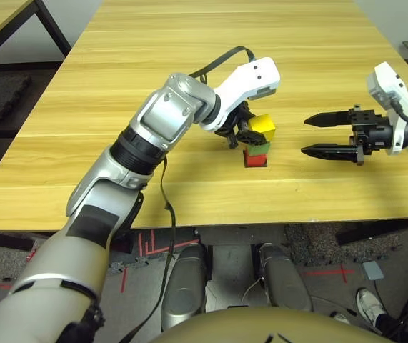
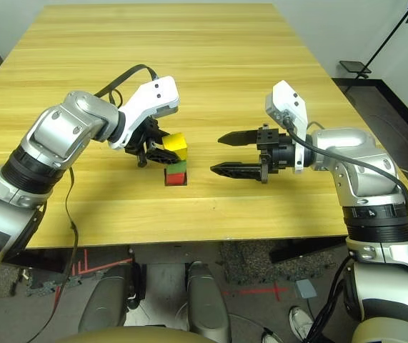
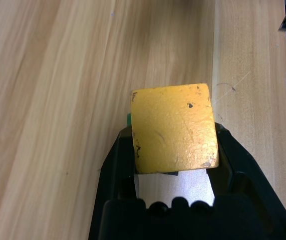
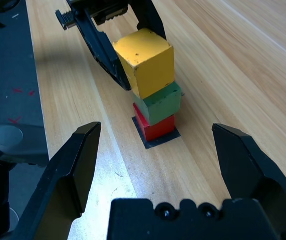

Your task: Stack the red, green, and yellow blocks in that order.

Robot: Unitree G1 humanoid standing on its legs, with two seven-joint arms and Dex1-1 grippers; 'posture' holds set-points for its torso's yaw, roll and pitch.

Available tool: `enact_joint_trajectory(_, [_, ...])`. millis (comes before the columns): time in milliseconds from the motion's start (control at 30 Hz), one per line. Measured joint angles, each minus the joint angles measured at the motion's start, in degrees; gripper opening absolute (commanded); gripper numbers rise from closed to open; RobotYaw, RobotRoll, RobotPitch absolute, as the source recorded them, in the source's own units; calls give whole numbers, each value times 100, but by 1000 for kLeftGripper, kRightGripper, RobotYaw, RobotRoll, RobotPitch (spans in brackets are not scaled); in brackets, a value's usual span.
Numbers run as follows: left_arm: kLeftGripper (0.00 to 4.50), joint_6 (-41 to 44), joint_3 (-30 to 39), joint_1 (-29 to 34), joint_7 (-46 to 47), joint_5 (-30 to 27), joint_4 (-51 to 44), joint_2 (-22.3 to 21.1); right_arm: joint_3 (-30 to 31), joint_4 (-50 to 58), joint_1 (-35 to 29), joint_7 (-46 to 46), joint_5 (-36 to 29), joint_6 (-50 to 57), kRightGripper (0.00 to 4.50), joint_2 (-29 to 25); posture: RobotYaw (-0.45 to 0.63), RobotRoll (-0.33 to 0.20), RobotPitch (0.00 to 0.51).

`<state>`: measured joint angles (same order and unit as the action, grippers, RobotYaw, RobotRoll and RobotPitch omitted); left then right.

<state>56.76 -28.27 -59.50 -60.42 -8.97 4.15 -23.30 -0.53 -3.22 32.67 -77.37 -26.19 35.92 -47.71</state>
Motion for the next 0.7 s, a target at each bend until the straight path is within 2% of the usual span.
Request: enact_joint_trajectory(700, [2002,-494,4,14,42,47,630,148,-55,169,-184,192,-198,92,4500,-47,134,-47,95])
